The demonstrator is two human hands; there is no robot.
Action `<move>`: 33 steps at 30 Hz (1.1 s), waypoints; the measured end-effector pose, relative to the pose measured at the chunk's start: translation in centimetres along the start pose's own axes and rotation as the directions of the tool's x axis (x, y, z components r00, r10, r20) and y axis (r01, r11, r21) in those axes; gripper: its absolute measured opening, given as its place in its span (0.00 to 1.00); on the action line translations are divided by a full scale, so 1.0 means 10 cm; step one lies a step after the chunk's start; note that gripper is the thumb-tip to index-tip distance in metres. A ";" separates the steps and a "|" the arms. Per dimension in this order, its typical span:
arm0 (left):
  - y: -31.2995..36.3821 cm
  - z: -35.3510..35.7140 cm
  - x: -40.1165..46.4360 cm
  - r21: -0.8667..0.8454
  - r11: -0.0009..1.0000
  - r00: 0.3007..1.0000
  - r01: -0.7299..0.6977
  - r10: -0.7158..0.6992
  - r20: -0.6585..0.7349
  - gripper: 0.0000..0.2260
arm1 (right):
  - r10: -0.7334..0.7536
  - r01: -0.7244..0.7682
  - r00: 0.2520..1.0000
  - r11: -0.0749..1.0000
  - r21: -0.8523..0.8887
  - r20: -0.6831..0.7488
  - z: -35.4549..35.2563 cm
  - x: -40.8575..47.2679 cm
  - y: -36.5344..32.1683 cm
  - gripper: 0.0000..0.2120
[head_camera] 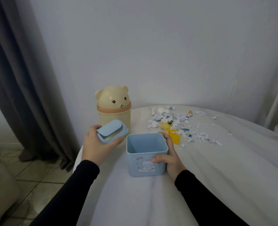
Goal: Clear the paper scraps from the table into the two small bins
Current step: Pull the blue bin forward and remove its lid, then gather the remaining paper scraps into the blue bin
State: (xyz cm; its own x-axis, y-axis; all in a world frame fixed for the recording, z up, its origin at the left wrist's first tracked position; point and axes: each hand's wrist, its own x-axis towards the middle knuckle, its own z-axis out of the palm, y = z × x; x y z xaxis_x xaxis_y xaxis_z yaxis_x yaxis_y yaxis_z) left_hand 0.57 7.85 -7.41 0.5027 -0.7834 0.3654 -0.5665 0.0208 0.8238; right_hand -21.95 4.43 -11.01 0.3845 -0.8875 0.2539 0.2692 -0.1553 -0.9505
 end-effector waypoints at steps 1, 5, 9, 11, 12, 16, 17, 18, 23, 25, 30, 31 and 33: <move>-0.02 -0.01 -0.01 0.029 1.000 1.000 0.010 -0.010 0.003 0.36 | 0.001 -0.001 1.000 1.000 0.000 0.004 0.00 0.00 0.00 0.44; -0.09 0.02 -0.09 0.180 0.982 0.997 0.055 -0.063 0.041 0.38 | 0.010 -0.010 1.000 1.000 0.003 0.013 -0.01 0.00 0.00 0.43; -0.14 0.13 -0.17 0.353 0.934 0.992 0.065 -0.098 0.074 0.36 | 0.012 -0.012 1.000 1.000 -0.012 0.010 0.00 -0.01 0.00 0.43; -0.12 0.18 -0.21 0.453 0.890 0.990 0.052 -0.107 0.096 0.34 | 0.015 -0.015 1.000 1.000 -0.016 0.010 0.01 0.00 0.01 0.43; -0.11 0.19 -0.22 0.474 0.879 0.988 0.047 -0.112 0.110 0.33 | 0.016 -0.016 1.000 1.000 -0.016 0.007 0.01 0.00 0.01 0.43; -0.10 0.14 -0.16 0.464 0.884 0.964 0.052 -0.166 0.207 0.36 | 0.012 -0.012 1.000 1.000 -0.027 0.003 0.01 0.01 0.00 0.42; -0.09 0.09 -0.13 0.426 0.902 0.956 0.067 -0.181 0.232 0.38 | 0.012 -0.012 1.000 1.000 -0.029 0.003 0.02 0.01 0.00 0.42; -0.06 0.04 -0.10 0.368 0.926 0.952 0.082 -0.183 0.247 0.39 | 0.013 -0.013 1.000 0.999 -0.034 0.003 0.02 0.01 -0.01 0.42; 0.39 -0.17 -0.12 0.214 0.970 0.981 -0.113 0.076 0.177 0.28 | 0.029 -0.026 0.999 0.997 -0.070 0.038 0.09 -0.02 -0.04 0.45; 0.69 -0.15 -0.23 0.151 0.961 0.970 -0.231 0.216 0.108 0.24 | 0.051 -0.045 0.996 0.996 -0.076 0.077 0.10 -0.04 -0.05 0.48; 1.38 0.34 -0.75 -0.056 0.897 0.884 -0.438 0.442 0.156 0.20 | -0.060 0.043 0.997 0.964 -0.262 -0.056 -0.14 -0.14 -0.09 0.43; 1.49 0.51 -0.86 -0.105 0.895 0.875 -0.433 0.445 0.192 0.20 | -0.129 0.073 0.980 0.941 -0.331 -0.150 -0.26 -0.17 -0.15 0.42; 1.58 0.88 -1.01 -0.177 0.916 0.870 -0.359 0.397 0.293 0.21 | -0.264 0.081 0.908 0.873 -0.482 -0.325 -0.50 -0.22 -0.26 0.35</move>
State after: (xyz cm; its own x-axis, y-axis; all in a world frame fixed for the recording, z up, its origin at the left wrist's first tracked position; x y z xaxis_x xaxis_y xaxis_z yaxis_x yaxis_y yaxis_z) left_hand -19.20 10.67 -1.88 0.0206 -0.8551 0.5180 -0.5839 0.4103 0.7005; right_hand -27.94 4.61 -9.98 -0.0085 -0.9061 0.4229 -0.1594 -0.4163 -0.8951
